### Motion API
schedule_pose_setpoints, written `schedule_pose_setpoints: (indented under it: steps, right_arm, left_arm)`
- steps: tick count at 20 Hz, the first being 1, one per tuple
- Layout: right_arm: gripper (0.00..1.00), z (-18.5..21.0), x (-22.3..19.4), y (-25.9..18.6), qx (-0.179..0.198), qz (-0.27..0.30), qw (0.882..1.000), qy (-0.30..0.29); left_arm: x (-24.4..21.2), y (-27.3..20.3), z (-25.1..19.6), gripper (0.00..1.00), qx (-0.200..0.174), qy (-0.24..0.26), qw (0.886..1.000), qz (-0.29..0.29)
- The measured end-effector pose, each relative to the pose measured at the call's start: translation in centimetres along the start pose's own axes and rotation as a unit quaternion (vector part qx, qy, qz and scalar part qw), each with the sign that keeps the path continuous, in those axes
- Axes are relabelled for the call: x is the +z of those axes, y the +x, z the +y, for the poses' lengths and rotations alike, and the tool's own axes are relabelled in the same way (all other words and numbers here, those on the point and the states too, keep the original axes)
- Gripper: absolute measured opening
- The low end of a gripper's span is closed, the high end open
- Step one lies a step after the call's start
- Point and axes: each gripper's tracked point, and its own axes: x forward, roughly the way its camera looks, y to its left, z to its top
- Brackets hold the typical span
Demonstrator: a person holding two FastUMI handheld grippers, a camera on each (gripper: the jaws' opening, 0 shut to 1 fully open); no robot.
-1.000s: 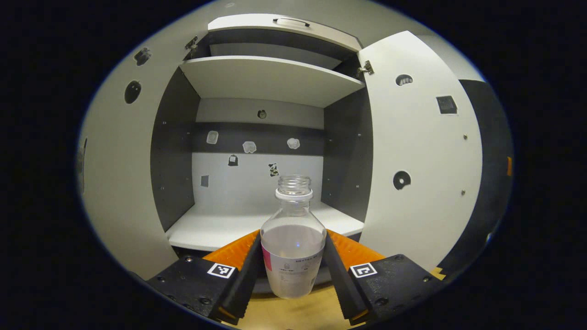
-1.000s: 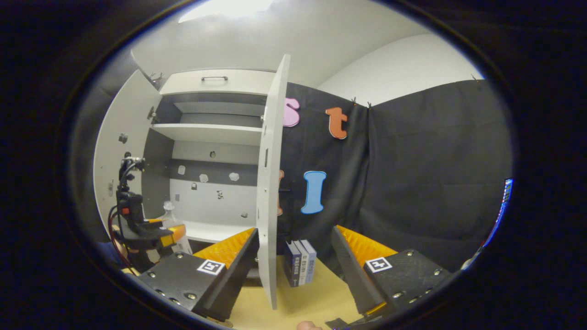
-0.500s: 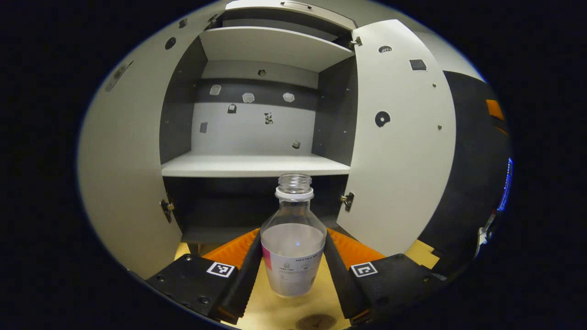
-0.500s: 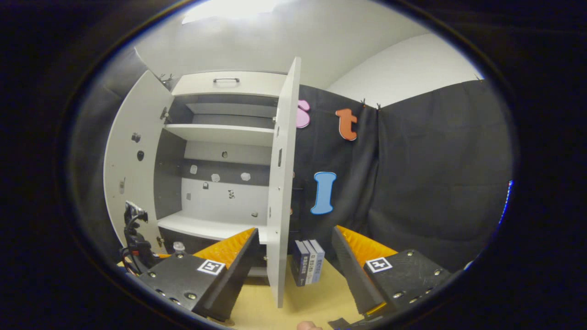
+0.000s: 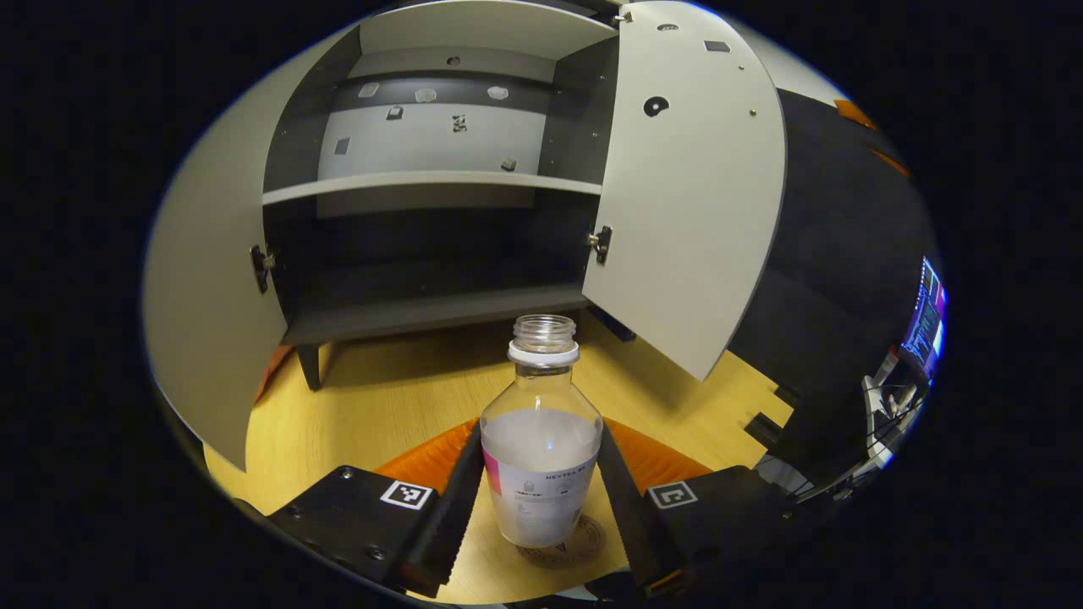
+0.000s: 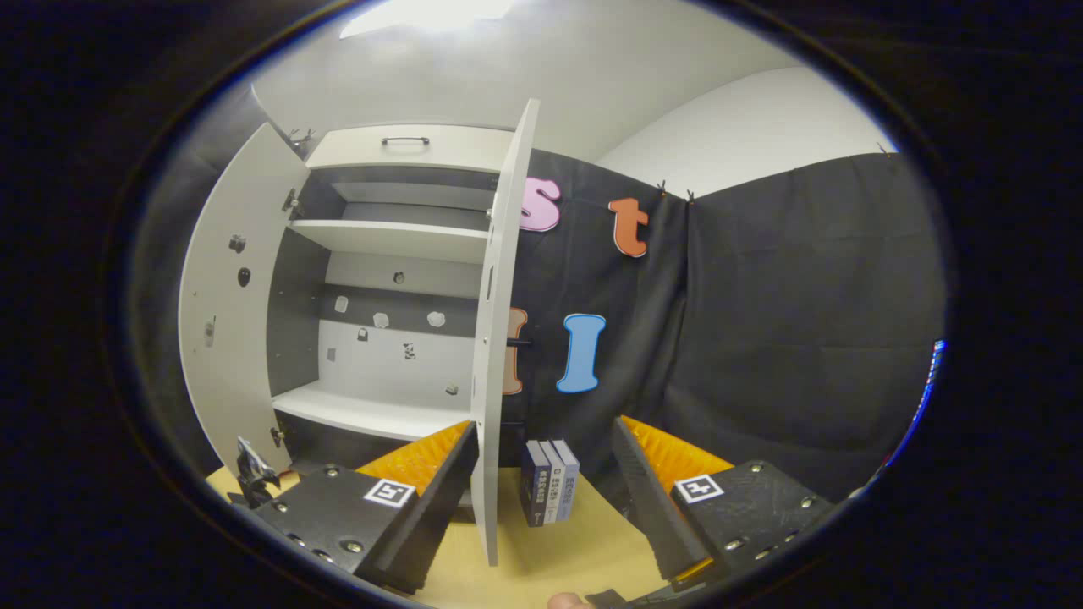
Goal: Grasp the bottle in the cabinet with the left hand and place it on the coaster, then close the right door with the right hand and the left door with the left hand.
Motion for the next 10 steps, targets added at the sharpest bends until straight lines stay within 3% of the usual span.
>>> schedule_pose_setpoints:
  steps: [6, 10]
  right_arm:
    - [0.96, 0.3, -0.2, 0.5, 0.009, 0.003, 1.0, -0.009]
    - [0.96, 0.2, -0.6, 0.8, 0.009, 0.007, 1.0, -0.003]
  left_arm:
    - [-3.8, 1.3, 0.0, 0.78, 0.004, -0.048, 0.998, 0.032]
    - [-4.3, 2.0, 0.5, 0.79, 0.021, -0.035, 0.999, 0.023]
